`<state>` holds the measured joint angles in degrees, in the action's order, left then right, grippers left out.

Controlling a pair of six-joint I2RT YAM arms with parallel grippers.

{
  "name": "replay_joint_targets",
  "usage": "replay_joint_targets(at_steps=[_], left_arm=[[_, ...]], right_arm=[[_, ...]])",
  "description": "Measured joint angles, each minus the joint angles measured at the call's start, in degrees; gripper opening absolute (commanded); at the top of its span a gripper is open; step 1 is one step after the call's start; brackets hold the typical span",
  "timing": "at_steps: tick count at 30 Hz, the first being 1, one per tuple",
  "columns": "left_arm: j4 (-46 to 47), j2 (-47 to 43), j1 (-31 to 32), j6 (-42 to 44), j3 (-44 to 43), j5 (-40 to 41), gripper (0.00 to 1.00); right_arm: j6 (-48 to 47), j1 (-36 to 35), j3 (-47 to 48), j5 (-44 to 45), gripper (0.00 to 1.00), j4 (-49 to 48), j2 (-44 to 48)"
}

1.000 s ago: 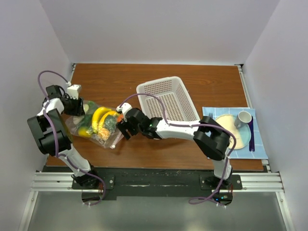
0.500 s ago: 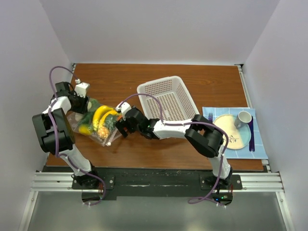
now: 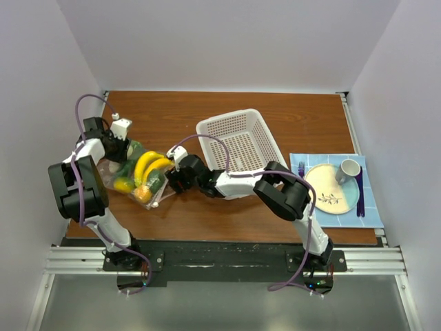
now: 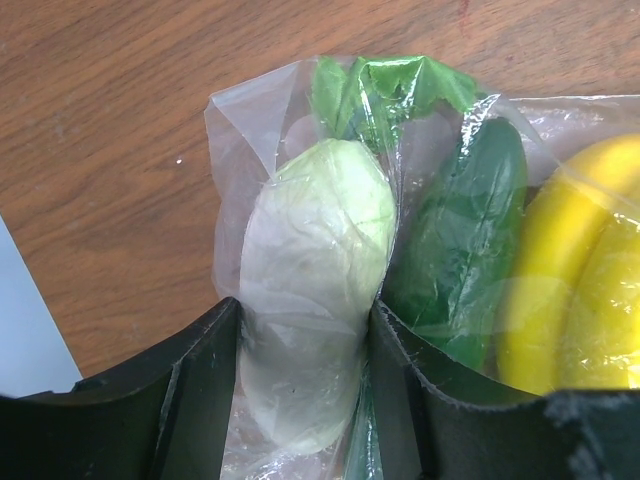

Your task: Open the zip-top bag and remove the fake food

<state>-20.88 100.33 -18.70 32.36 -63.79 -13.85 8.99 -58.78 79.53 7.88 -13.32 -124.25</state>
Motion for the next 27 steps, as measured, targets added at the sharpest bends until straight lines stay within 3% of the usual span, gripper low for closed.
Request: replay_joint_targets(at_steps=[4, 6, 9, 16, 21, 22, 24, 25, 26, 27], left_arm=[[0.0, 0.0, -1.3, -0.3, 0.0, -1.3, 0.00], [-0.1, 0.0, -2.5, -0.8, 0.1, -1.9, 0.00], [-0.2, 0.0, -5.1, -1.9, 0.0, -2.3, 0.00], [0.2, -1.0, -7.1, -4.2, 1.3, -1.9, 0.00], [-2.0, -5.0, -5.5, -5.5, 4.7, -2.0, 0.00], [-2.9, -5.8, -5.0, -5.8, 5.2, -2.1, 0.00], [-4.6, -7.3, -4.2, -6.3, 6.1, -2.7, 0.00], [-5.4, -8.3, -3.9, -6.4, 6.5, -3.1, 0.00], [-6.3, -9.2, -3.6, -6.5, 6.7, -3.6, 0.00], [-6.8, -10.0, -3.4, -6.6, 6.8, -4.0, 0.00]], right_arm=[[0.8, 0.5, -6.3, -0.4, 0.31, -1.6, 4.7], [1.0, 0.6, -11.5, -0.5, 0.17, -0.8, 9.9], [1.1, 0.6, -16.5, -1.3, 0.04, 0.7, 18.8], [1.0, 1.2, -16.3, 1.9, 0.00, 6.9, 36.0], [1.8, 6.6, -10.3, 9.9, 0.00, 15.5, 36.6], [2.5, 9.1, -9.1, 12.1, 0.04, 18.0, 35.6], [3.5, 13.4, -8.5, 15.2, 0.26, 21.4, 33.6], [3.9, 14.9, -8.7, 16.3, 0.46, 23.1, 32.8], [4.3, 16.7, -9.5, 17.7, 0.85, 24.3, 32.2], [4.8, 18.2, -10.9, 19.1, 0.99, 25.9, 31.9]])
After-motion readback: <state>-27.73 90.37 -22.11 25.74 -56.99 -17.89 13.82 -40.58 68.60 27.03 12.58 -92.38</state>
